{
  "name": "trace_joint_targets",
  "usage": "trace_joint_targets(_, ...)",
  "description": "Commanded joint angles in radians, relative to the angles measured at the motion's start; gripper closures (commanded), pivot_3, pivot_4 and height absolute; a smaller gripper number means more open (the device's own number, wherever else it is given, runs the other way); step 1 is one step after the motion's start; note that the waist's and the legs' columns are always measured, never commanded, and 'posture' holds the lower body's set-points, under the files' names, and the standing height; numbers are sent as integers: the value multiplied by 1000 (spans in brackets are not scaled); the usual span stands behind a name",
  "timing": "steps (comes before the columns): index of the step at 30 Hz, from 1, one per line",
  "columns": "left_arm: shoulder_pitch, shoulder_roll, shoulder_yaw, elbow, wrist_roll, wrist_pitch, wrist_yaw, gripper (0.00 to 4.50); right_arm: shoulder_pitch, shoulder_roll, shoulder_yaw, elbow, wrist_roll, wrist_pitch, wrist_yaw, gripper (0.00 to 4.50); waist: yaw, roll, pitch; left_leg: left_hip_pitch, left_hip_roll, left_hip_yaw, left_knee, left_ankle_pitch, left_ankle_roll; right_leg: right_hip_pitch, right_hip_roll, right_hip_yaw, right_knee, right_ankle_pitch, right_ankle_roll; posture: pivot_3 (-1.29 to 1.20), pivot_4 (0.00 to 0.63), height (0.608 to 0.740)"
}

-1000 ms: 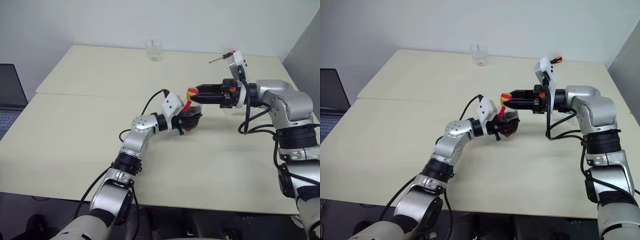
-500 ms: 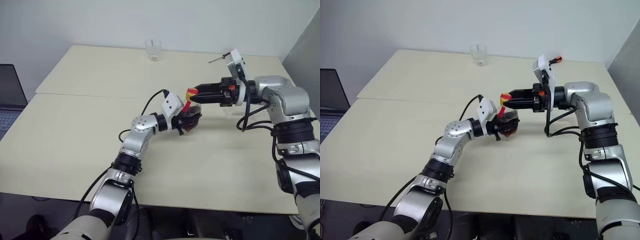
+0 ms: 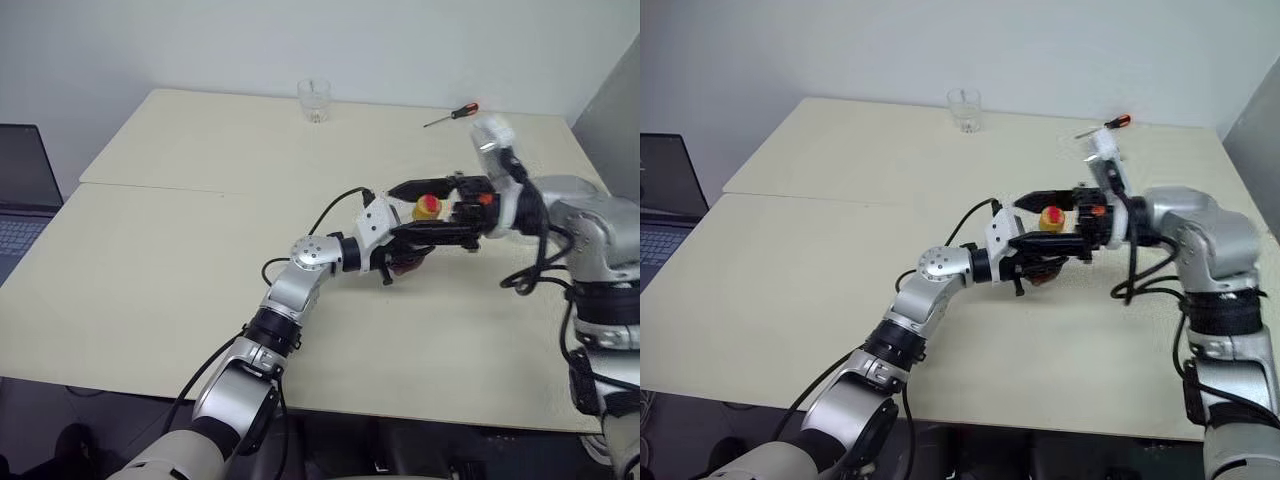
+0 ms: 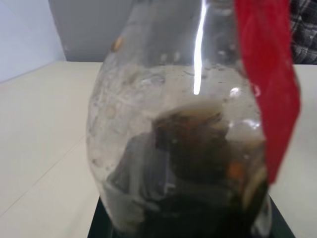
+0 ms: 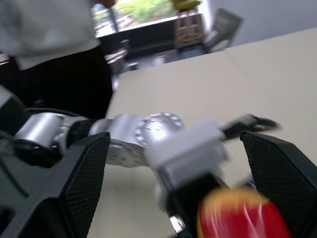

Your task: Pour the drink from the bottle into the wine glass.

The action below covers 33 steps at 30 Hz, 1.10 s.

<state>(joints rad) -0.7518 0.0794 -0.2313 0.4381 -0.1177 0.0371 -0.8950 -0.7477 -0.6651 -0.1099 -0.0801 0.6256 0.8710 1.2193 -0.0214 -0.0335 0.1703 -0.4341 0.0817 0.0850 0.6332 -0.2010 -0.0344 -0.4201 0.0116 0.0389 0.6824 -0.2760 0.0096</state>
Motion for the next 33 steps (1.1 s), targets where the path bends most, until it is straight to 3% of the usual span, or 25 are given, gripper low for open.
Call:
trace_joint_targets(1, -10, 2, 35, -33, -28, -1, 19, 3444, 87, -22, -130, -190, 92, 41, -114, 0, -7, 0, 0, 0, 0, 0, 0, 0, 0, 0, 0, 0, 1, 0, 0, 0, 150, 740)
trace_joint_targets(7, -19, -14, 36, -22, -22, 3, 8, 3449, 189, 30, -285, -423, 231, 105, -386, 0, -7, 0, 0, 1, 0, -1, 0, 0, 0, 0, 1, 0, 3, 0, 0, 0, 150, 740)
trace_joint_targets(10, -23, -14, 40, -16, -22, 2, 3, 3451, 201, 69, -303, -531, 282, 137, -558, 0, -10, 0, 0, 1, 0, -2, 1, 0, 0, 1, 1, 1, 4, 0, 0, 0, 150, 740)
trace_joint_targets(16, -18, -11, 42, -15, -22, 0, 1, 3451, 183, 121, -228, -668, 284, 268, -935, 0, -10, 0, 0, 1, 0, -2, 4, 0, 0, 0, 1, 1, 8, -2, 4, 0, 150, 740)
trace_joint_targets(20, -18, -18, 41, -6, -20, -4, 4, 3451, 151, 234, -123, -710, 222, 361, -1183, 0, -12, 0, 0, 1, 1, -2, 7, 0, 0, 0, 1, 2, 12, -3, 4, 0, 150, 740)
trace_joint_targets(33, -21, -22, 42, -4, -18, -3, 5, 3455, 110, 384, -58, -673, 133, 406, -1378, 0, -10, 0, 0, 0, 1, -2, 10, 0, 0, 0, 1, 1, 13, -3, 5, 0, 150, 740)
